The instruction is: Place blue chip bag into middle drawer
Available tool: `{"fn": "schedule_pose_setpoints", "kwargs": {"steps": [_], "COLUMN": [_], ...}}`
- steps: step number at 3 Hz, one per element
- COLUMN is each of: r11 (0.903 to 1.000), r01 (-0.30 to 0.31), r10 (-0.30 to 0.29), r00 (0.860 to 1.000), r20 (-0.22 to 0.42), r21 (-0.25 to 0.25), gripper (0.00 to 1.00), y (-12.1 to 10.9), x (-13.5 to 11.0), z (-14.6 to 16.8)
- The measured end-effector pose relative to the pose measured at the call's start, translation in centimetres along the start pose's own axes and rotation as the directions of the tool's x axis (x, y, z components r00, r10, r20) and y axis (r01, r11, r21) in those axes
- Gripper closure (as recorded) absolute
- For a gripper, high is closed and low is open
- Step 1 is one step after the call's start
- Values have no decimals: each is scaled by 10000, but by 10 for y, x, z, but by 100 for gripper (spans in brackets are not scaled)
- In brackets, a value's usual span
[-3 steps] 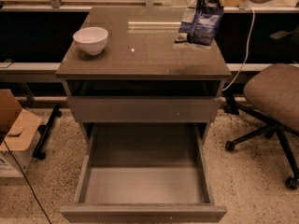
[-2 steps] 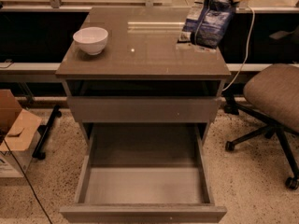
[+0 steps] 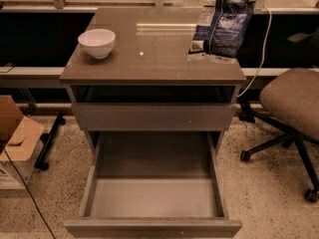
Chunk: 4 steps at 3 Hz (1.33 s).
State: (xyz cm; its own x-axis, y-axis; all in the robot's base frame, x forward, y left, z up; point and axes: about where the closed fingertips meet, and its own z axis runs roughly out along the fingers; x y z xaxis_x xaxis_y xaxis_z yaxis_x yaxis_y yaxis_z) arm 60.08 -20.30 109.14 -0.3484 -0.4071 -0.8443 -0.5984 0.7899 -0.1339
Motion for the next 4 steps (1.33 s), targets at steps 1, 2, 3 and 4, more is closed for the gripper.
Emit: {"fn": "schedule_pose_setpoints", "kwargs": {"steps": [1, 2, 3, 4], "r11": [9983, 9954, 9924, 9849], "r01": [478, 547, 180, -381], "r10": [-488, -606, -327, 82], "r00": [9983, 9953, 9922, 9847], "r20": [-303, -750, -1204, -1742], "r21": [-329, -786, -1215, -1689], "gripper": [100, 100, 100, 100], "y": [23, 48, 85, 129], "x": [15, 46, 84, 132], "z": [12, 22, 24, 37]}}
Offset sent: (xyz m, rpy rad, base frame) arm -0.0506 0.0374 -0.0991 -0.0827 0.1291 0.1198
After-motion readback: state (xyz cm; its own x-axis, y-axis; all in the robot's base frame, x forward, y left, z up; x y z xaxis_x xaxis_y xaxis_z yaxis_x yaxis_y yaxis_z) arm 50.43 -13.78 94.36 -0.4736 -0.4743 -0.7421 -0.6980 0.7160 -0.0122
